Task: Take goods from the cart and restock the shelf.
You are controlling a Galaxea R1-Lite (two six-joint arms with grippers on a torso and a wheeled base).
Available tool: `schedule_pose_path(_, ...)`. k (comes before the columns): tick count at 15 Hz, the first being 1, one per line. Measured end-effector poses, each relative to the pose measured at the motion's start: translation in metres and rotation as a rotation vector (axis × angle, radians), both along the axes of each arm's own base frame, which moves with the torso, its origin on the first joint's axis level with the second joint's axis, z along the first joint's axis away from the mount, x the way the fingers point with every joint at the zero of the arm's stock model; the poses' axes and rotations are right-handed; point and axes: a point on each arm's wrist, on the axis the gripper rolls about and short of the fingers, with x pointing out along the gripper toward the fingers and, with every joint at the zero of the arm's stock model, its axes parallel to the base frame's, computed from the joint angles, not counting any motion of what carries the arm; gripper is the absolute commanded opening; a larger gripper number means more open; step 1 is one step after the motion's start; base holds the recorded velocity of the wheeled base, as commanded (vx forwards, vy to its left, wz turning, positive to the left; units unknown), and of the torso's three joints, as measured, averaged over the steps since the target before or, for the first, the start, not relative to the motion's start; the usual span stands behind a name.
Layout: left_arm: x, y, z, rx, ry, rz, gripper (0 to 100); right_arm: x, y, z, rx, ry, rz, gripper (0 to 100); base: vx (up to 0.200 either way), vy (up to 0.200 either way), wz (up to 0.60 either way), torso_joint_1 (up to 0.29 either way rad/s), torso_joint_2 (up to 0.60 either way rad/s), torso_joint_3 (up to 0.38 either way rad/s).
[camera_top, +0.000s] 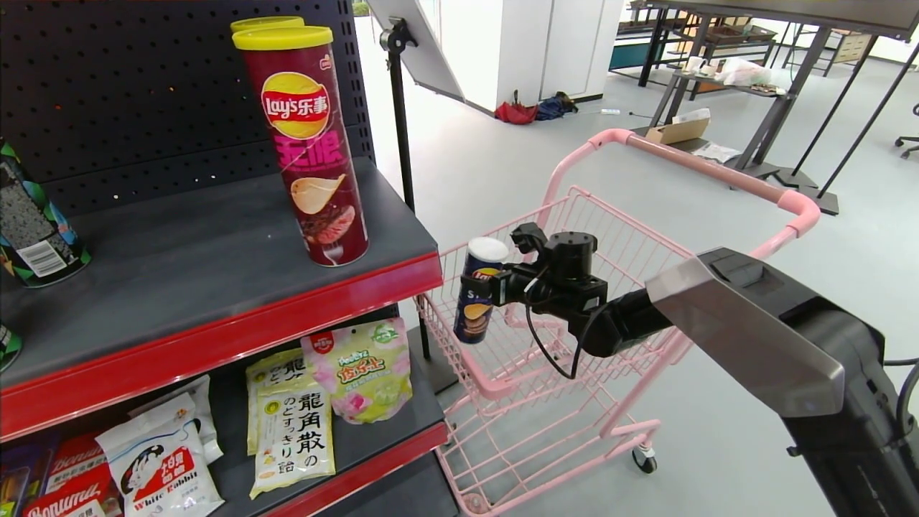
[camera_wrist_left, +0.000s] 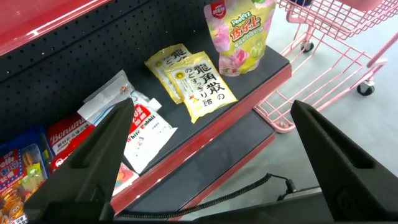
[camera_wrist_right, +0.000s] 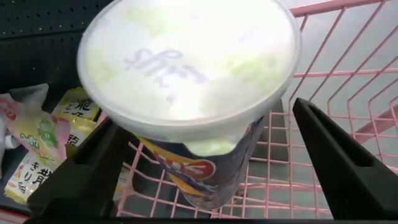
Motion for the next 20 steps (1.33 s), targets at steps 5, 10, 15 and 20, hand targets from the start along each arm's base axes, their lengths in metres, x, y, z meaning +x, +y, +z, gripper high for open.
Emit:
schedule_pose_path(5, 0.0, 0.0, 0.0, 0.0, 0.001, 0.0, 100, 0.007, 0.004, 0.001, 0.006, -0.013, 0.001, 100, 0.0, 0.0, 0.0, 0.0, 0.0, 0.0)
schedule_pose_path(10, 0.0, 0.0, -0.001, 0.002, 0.002, -0.001, 100, 0.012, 0.007, -0.001, 0.013, -0.025, 0.001, 100, 0.0, 0.0, 0.0, 0.0, 0.0, 0.0)
schedule_pose_path(15, 0.0, 0.0, -0.001, 0.002, 0.002, 0.001, 100, 0.015, 0.009, -0.009, 0.005, -0.009, 0.002, 0, 0.0, 0.0, 0.0, 0.0, 0.0, 0.0)
schedule_pose_path(20, 0.0, 0.0, -0.001, 0.002, 0.001, 0.001, 100, 0.01, 0.006, -0.006, -0.004, -0.006, -0.029, 0, 0.0, 0.0, 0.0, 0.0, 0.0, 0.0)
